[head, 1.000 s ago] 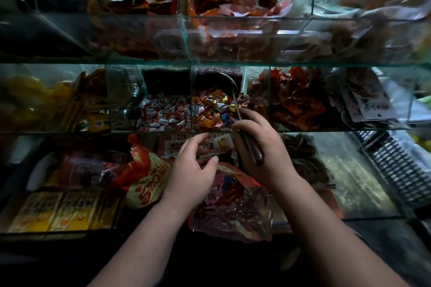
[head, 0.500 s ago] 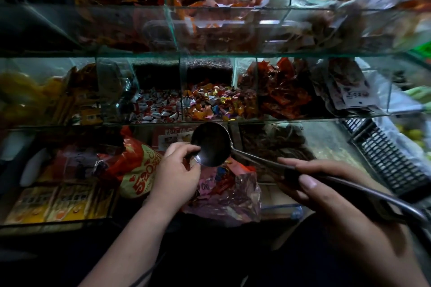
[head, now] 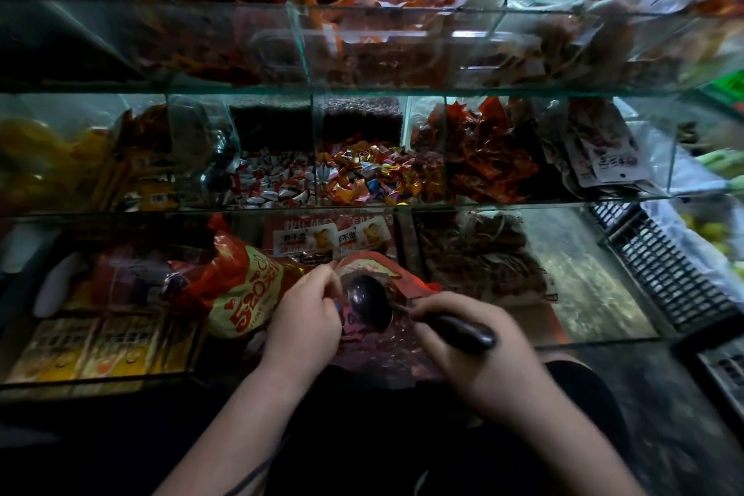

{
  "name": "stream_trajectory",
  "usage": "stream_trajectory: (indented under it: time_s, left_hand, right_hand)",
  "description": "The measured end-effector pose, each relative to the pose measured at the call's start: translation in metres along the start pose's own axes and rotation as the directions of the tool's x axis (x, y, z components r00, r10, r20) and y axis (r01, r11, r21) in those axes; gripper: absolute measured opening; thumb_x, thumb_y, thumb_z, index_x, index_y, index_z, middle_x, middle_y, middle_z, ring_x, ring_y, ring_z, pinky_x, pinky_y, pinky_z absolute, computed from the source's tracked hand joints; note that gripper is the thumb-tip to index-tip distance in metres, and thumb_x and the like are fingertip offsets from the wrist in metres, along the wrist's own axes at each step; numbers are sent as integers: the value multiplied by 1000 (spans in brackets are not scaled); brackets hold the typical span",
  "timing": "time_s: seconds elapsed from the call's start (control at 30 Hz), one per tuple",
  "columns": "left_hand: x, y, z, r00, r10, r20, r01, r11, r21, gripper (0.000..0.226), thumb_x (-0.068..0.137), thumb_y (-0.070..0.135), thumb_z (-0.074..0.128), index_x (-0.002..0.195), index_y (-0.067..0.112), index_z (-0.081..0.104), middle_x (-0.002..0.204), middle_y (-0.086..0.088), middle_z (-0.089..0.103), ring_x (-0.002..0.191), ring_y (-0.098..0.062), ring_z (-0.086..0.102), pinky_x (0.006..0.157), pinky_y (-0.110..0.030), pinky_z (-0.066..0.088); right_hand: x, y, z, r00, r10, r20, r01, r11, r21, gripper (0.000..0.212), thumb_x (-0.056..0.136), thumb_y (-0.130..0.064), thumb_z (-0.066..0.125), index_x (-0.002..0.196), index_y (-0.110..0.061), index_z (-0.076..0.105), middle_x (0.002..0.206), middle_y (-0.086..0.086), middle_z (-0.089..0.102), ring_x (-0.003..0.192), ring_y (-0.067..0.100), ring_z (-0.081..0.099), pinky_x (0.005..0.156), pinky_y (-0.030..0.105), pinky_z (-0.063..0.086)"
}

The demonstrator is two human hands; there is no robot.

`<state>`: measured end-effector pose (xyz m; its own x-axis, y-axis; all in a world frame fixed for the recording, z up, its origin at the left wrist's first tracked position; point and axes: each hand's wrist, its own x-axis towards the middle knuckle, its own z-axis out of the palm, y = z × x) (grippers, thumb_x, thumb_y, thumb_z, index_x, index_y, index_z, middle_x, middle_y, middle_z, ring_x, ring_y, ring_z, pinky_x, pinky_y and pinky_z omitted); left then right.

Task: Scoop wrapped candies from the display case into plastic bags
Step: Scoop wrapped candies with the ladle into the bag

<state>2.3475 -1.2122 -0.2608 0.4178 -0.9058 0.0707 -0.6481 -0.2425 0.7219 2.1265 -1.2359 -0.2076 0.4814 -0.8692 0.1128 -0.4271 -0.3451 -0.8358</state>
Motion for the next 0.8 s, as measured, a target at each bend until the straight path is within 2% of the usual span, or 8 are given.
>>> stream_trajectory:
  time_s: [0.1, 0.2, 0.3, 0.37, 0.47, 0.6, 0.73, 0.8]
  left_hand:
    - [-5, -5, 4, 998, 26, 62, -26, 1000, 9, 43, 92, -5, 48, 106, 28, 72, 137, 16, 53, 132, -2, 43, 109, -16, 29]
    - [-8, -12, 4, 998, 21, 64, -22, 1000, 12, 51, 96, 2, 53, 142, 24, 58, 154, 13, 43, 142, -5, 38, 116, -20, 27]
    - [-16, -18, 9, 991, 21, 132, -23, 1000, 12, 78, 94, 5, 56, 159, 35, 23, 159, 33, 15, 139, 16, 22, 108, -5, 26]
    - [-22, -20, 13, 977, 12, 212, -11, 1000, -8, 95, 92, 2, 53, 158, 45, 1, 148, 52, -9, 124, 36, 6, 84, 13, 17]
    - [-23, -19, 14, 968, -26, 248, 38, 998, -41, 101, 89, -3, 48, 156, 47, -8, 146, 48, -12, 130, 25, 0, 79, 16, 10]
    - [-21, -20, 9, 971, -60, 232, 83, 992, -91, 104, 86, -6, 47, 156, 48, -9, 154, 37, -2, 143, 12, 2, 108, -4, 8]
    - [-22, -22, 5, 962, -59, 267, 100, 985, -140, 107, 85, -8, 46, 154, 53, -8, 154, 38, -6, 151, 4, 5, 123, -29, 20]
    - [-23, -24, 5, 963, -57, 263, 97, 985, -142, 105, 85, -7, 46, 155, 51, -7, 155, 38, -6, 151, 5, 5, 124, -33, 20]
  right_hand:
    - [27, 29, 43, 997, 31, 70, -18, 985, -172, 19, 86, -12, 72, 100, -25, 75, 102, -12, 74, 97, 2, 67, 86, 15, 48]
    - [42, 53, 68, 979, 115, 168, -50, 935, -351, 31, 83, -30, 65, 113, -25, 71, 114, 1, 69, 108, 23, 65, 91, 34, 52]
    - [39, 67, 84, 971, 227, 70, -180, 896, -407, 39, 80, -50, 51, 113, -34, 65, 103, -1, 69, 99, 25, 67, 82, 36, 56]
    - [38, 73, 91, 976, 215, -38, -215, 915, -342, 31, 82, -51, 52, 104, -34, 67, 93, -9, 72, 91, 11, 68, 75, 25, 53]
    - [37, 74, 93, 963, 251, -101, -264, 952, -152, 8, 85, -40, 67, 89, -35, 72, 77, -26, 69, 82, -18, 61, 72, -3, 37]
    - [43, 72, 89, 911, 405, 73, -410, 908, 82, 5, 86, -32, 75, 84, -29, 78, 84, -18, 76, 83, -7, 68, 79, 18, 49]
    - [44, 68, 88, 883, 470, 13, -470, 882, 11, 20, 85, -49, 69, 92, -32, 78, 91, -14, 76, 97, 5, 69, 96, 35, 51]
    - [44, 62, 90, 868, 493, -52, -491, 870, 49, 17, 86, -44, 69, 87, -29, 78, 86, -12, 77, 91, 7, 70, 91, 34, 54]
